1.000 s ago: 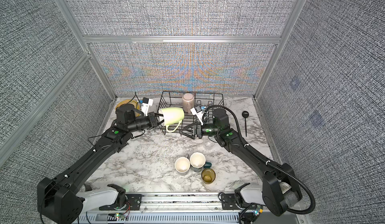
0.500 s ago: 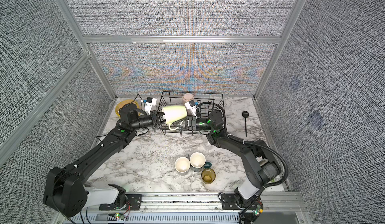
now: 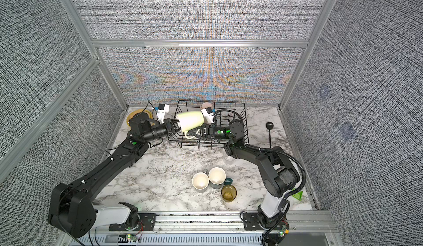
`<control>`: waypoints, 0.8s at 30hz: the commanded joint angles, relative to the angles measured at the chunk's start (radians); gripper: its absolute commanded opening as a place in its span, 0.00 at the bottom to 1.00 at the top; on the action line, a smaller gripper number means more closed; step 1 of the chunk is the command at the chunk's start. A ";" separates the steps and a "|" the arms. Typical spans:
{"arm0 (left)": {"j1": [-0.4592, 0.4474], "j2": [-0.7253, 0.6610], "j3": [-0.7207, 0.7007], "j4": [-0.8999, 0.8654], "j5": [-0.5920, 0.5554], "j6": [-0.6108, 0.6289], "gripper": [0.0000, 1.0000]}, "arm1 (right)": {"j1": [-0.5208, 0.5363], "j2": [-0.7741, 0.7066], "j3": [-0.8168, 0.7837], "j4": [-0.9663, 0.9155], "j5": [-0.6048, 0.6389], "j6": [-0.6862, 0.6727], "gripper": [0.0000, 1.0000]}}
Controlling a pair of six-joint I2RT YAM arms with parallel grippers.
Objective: Load cups into a dish rack
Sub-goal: Place the cup upside down at the dish rack.
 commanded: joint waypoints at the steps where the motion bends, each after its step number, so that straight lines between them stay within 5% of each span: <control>1: -0.005 -0.014 0.009 -0.053 0.095 0.049 0.32 | -0.019 -0.001 0.001 0.003 0.130 -0.035 0.00; 6: 0.006 -0.046 -0.011 -0.191 0.004 0.127 0.49 | -0.039 -0.014 0.016 -0.139 0.144 -0.143 0.00; 11: 0.006 -0.130 -0.055 -0.354 -0.154 0.226 0.73 | -0.043 -0.037 0.107 -0.508 0.164 -0.398 0.00; 18: 0.008 -0.282 -0.124 -0.631 -0.632 0.360 0.89 | -0.014 -0.040 0.348 -1.212 0.403 -0.968 0.00; 24: 0.008 -0.361 -0.231 -0.696 -1.008 0.360 0.99 | 0.026 0.093 0.616 -1.541 0.664 -1.208 0.00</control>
